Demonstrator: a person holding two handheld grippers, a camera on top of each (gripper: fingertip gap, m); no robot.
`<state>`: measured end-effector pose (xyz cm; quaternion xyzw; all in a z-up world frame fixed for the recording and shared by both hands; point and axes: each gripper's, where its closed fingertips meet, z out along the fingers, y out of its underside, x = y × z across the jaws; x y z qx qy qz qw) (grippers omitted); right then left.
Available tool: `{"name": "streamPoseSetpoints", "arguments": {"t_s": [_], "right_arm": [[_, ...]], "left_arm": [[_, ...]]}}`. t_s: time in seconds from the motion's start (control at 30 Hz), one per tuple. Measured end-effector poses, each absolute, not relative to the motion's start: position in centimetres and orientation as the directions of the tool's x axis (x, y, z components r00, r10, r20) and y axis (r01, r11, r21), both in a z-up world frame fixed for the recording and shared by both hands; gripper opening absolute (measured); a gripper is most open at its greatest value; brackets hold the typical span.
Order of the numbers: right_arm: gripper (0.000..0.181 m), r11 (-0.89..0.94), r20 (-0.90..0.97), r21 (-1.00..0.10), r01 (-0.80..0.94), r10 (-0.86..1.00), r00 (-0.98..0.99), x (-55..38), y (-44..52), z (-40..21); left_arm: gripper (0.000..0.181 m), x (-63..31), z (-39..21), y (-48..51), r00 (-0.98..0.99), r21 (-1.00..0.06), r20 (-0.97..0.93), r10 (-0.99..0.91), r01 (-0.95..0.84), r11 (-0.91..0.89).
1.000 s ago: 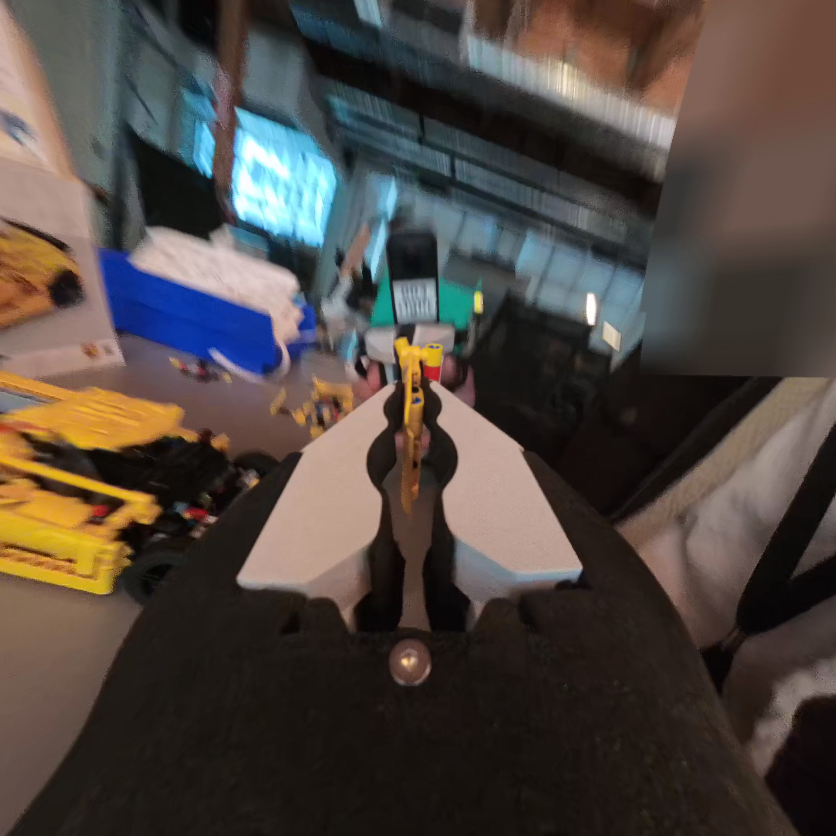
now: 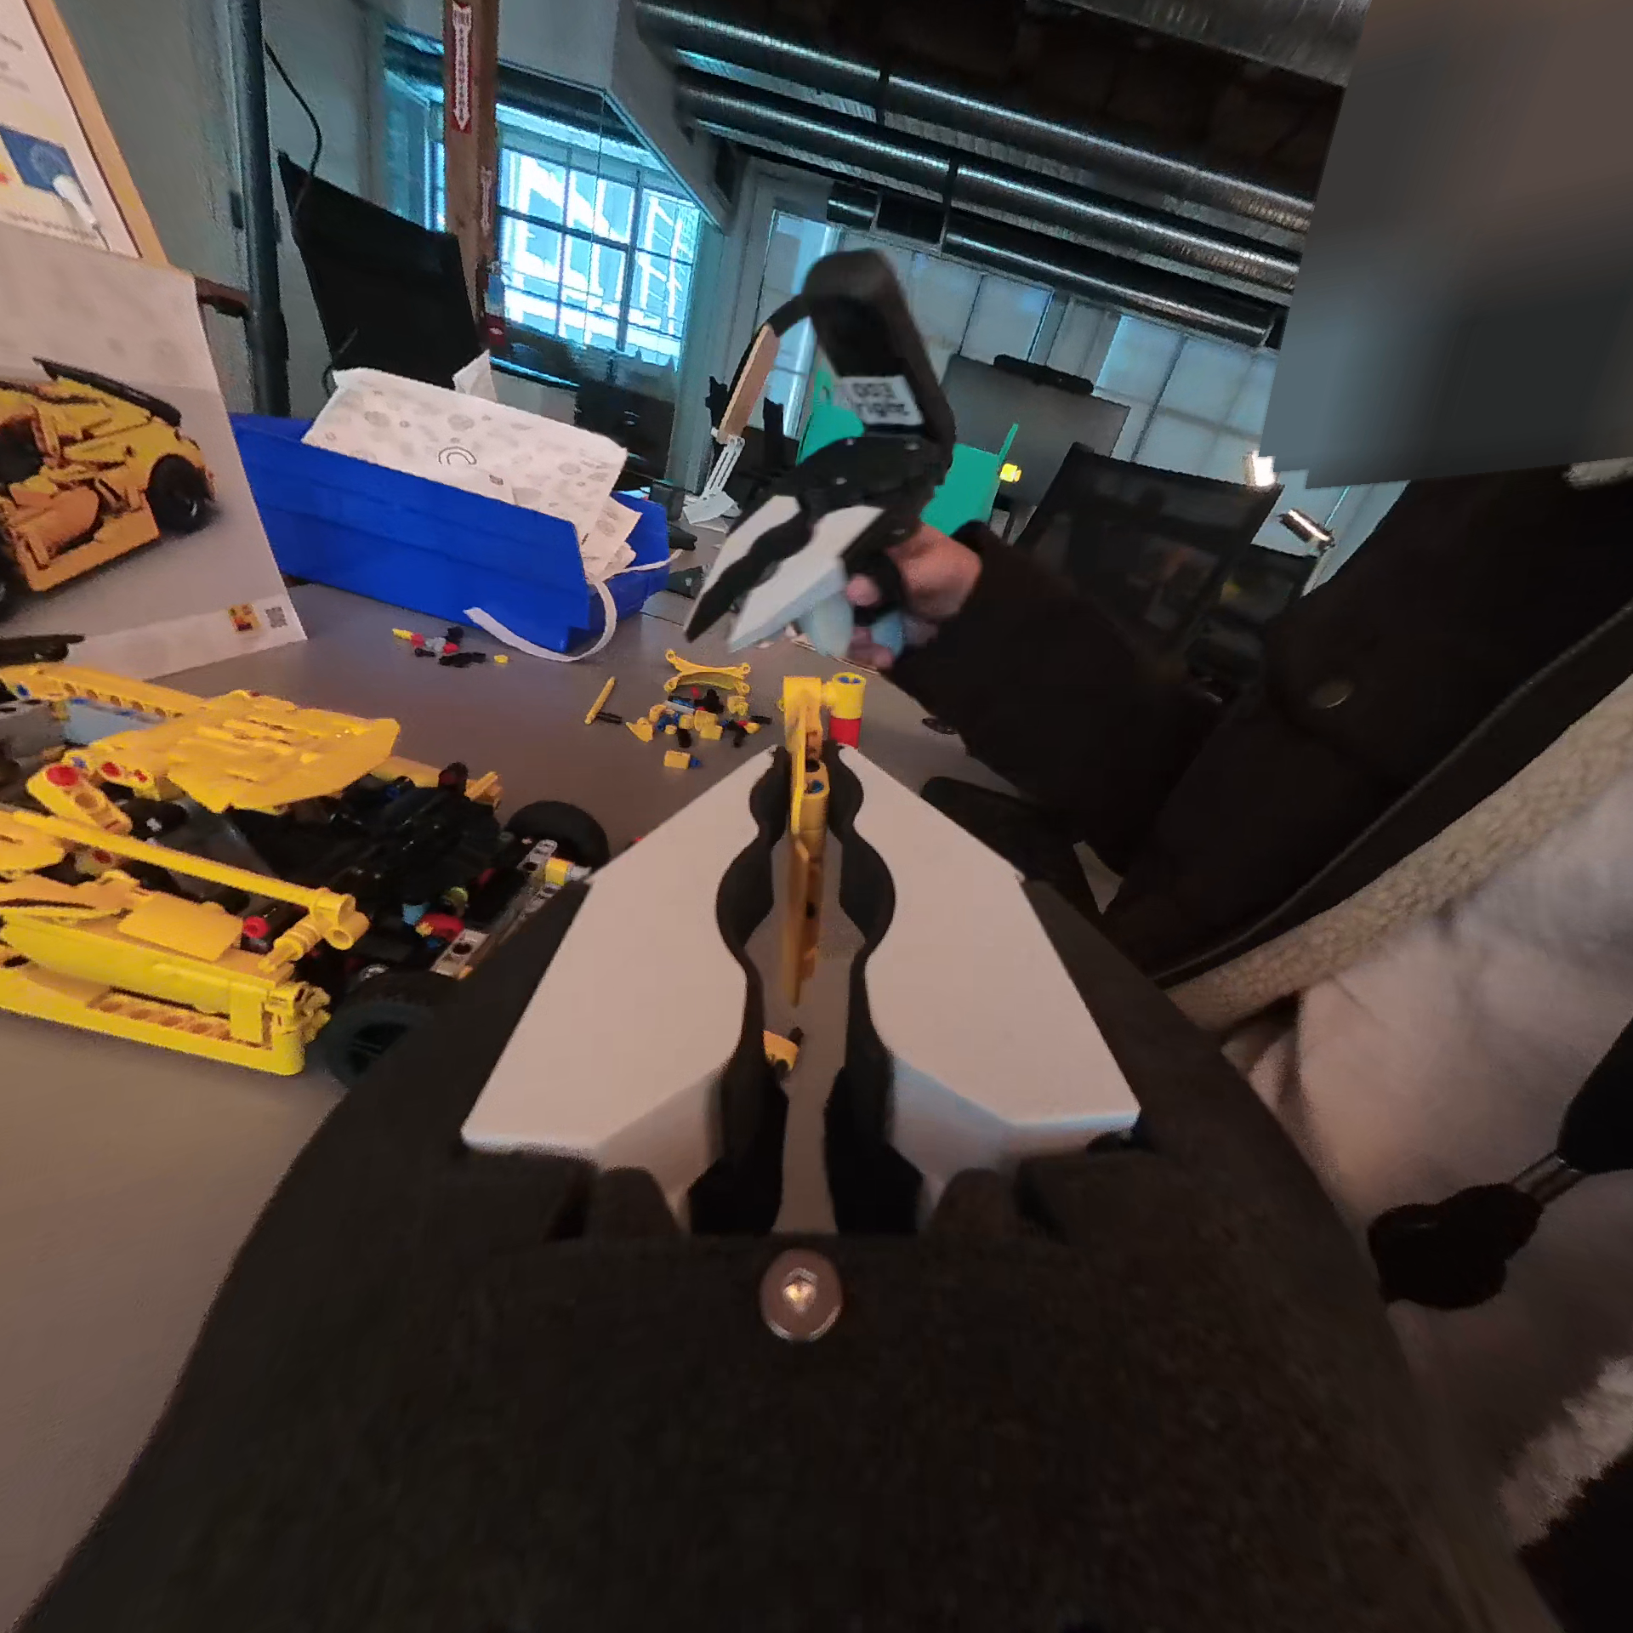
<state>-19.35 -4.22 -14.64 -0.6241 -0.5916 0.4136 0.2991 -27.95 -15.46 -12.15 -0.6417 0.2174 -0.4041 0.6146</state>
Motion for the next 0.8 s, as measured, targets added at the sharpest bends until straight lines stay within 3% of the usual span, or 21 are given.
{"name": "streamPoseSetpoints", "arguments": {"t_s": [0.1, 0.23, 0.43, 0.6, 0.8], "right_arm": [[0.034, -0.146, -0.216, -0.964, 0.223, 0.919, -0.331, -24.6, -13.4, -11.5], [0.022, -0.288, -0.328, -0.945, 0.158, 0.846, -0.420, -26.8, -16.1, -10.7], [0.019, -0.184, -0.229, -0.969, 0.163, 0.915, -0.331, -27.5, -15.5, -11.8], [0.024, 0.066, 0.044, -0.971, 0.230, 0.994, -0.102, -28.3, -13.4, -13.9], [0.023, -0.179, -0.203, -0.957, 0.226, 0.975, -0.089, -28.7, -13.2, -14.2]], "left_arm": [[0.007, -27.8, -12.2, -15.5, 0.582, -0.968, 0.241, -0.777, 0.207, -0.145], [0.007, -27.9, -12.2, -15.5, 0.571, -0.961, 0.267, -0.776, 0.224, -0.165], [0.007, -27.7, -12.9, -15.2, 0.605, -0.970, 0.240, -0.759, 0.176, -0.167], [0.007, -28.3, -14.2, -14.1, 0.656, -0.957, 0.286, -0.698, 0.168, -0.235], [0.007, -28.9, -14.4, -13.4, 0.727, -0.970, 0.235, -0.646, 0.133, -0.203]]}}
